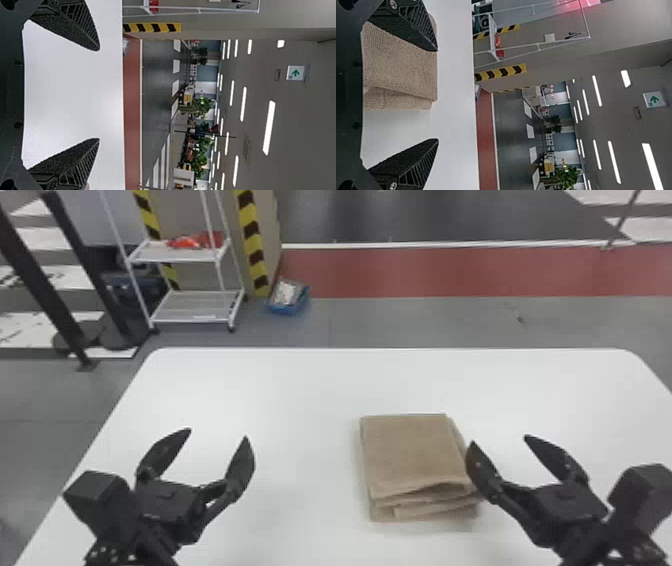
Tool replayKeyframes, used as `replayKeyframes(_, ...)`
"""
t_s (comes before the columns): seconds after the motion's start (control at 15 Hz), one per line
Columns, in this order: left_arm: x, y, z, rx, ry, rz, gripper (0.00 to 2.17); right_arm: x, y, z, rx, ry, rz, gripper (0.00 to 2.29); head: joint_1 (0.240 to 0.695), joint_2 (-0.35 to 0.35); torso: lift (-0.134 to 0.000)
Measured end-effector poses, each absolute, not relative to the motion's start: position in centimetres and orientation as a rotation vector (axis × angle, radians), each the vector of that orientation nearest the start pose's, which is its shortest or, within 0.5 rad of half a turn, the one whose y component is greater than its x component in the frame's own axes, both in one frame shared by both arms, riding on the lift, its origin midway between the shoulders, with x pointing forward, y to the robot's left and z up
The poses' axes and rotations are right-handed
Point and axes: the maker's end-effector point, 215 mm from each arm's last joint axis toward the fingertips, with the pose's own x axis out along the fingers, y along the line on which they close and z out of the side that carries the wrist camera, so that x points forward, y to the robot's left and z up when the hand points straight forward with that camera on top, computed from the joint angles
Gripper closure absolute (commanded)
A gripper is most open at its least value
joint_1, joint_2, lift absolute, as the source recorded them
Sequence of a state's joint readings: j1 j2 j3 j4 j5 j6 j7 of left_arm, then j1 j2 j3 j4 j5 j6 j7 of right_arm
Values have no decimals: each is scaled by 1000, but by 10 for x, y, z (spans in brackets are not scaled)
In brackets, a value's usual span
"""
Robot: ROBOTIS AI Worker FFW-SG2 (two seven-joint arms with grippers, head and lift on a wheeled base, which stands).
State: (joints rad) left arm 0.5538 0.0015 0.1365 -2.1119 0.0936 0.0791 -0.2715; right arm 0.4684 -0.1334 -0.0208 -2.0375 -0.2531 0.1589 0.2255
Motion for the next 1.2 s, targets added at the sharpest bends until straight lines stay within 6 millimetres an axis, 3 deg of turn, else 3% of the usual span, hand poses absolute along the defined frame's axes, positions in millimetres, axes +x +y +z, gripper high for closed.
replayKeyframes(1.2, 428, 238, -343, -41, 79, -163, 66, 446, -200, -363, 146, 139, 274, 70, 695, 49, -124)
